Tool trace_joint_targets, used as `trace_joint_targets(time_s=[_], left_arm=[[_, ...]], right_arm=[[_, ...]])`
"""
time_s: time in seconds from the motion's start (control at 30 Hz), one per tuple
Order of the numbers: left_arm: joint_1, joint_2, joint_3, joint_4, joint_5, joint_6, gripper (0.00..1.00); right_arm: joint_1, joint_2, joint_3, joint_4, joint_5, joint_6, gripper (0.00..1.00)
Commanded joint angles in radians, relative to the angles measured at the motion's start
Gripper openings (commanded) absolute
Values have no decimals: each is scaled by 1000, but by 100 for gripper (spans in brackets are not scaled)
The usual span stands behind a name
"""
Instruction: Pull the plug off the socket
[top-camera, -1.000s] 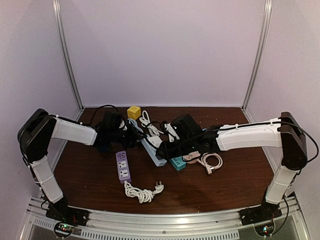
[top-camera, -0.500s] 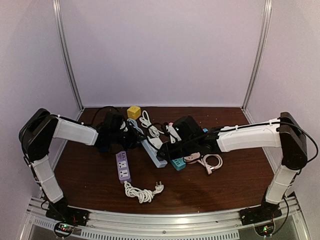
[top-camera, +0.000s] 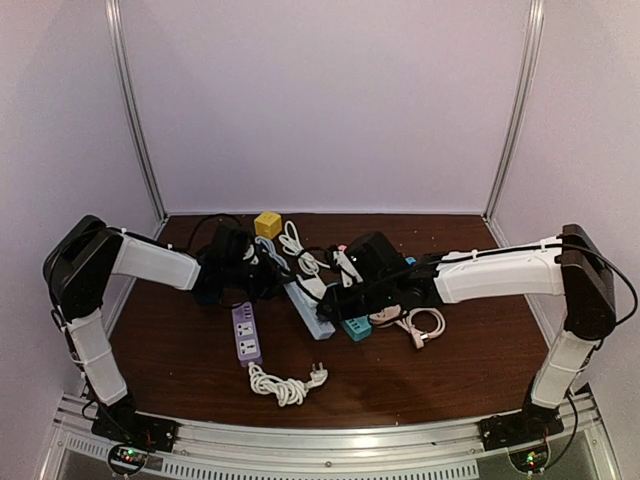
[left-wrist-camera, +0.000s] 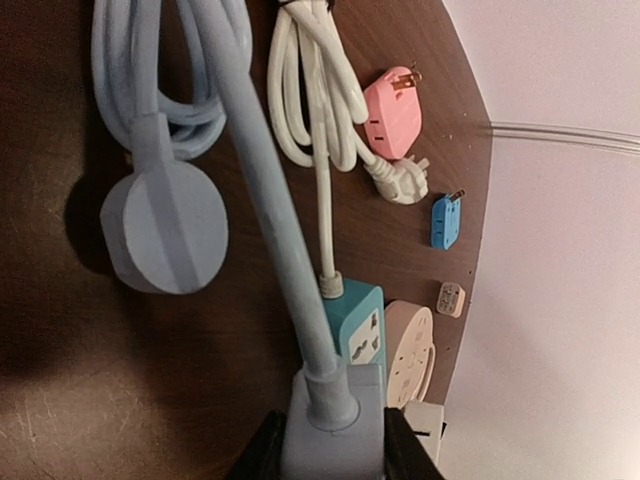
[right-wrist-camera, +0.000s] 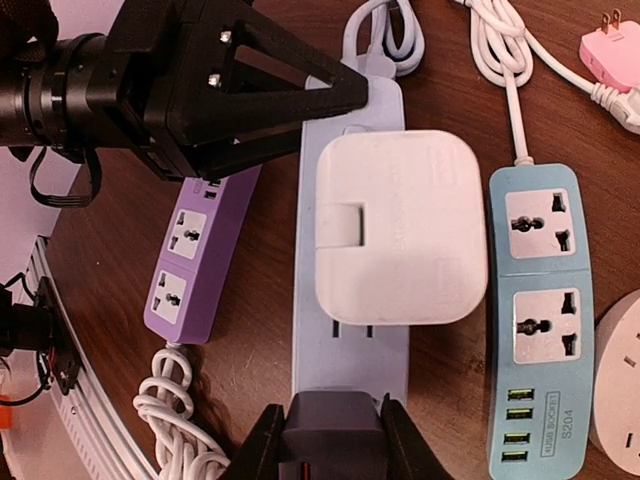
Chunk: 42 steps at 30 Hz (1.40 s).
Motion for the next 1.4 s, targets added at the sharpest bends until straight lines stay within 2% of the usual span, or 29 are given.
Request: trace_joint_targets(time_s=[0.0,0.1,0.3,0.5,0.57,0.7,0.87,1.07,1.37], left_arm=[[31,55,-24,-149,-116,157,0],[35,63,-26,-154,-115,163,0],[37,73,-35,-132,-102,164,0],[36,74,17,-197,-95,243,0],[36,72,36,-226,-105,272,9],[37,69,56,-271,-115,315,35],[36,68,100,-326,-132,377,53],[36,57,152,-388,-159,438,65],[33,33,182,-439,-168,493,74]], right_arm=[[-92,-117,-45,97,-82,35,0],[-90,-123,-49,97,-92,28,0],[-74,-138,-47,50,-12,9,0],[-146,-202,-116,30,28,21,0],[-184,-240,-165,49,31,41,0],[-296,-339,-303,101,27,112,0],[-461,-478,-488,166,8,181,0],[-668,-596,-674,234,-91,232,2],[-832,-639,-805,301,-173,253,6]])
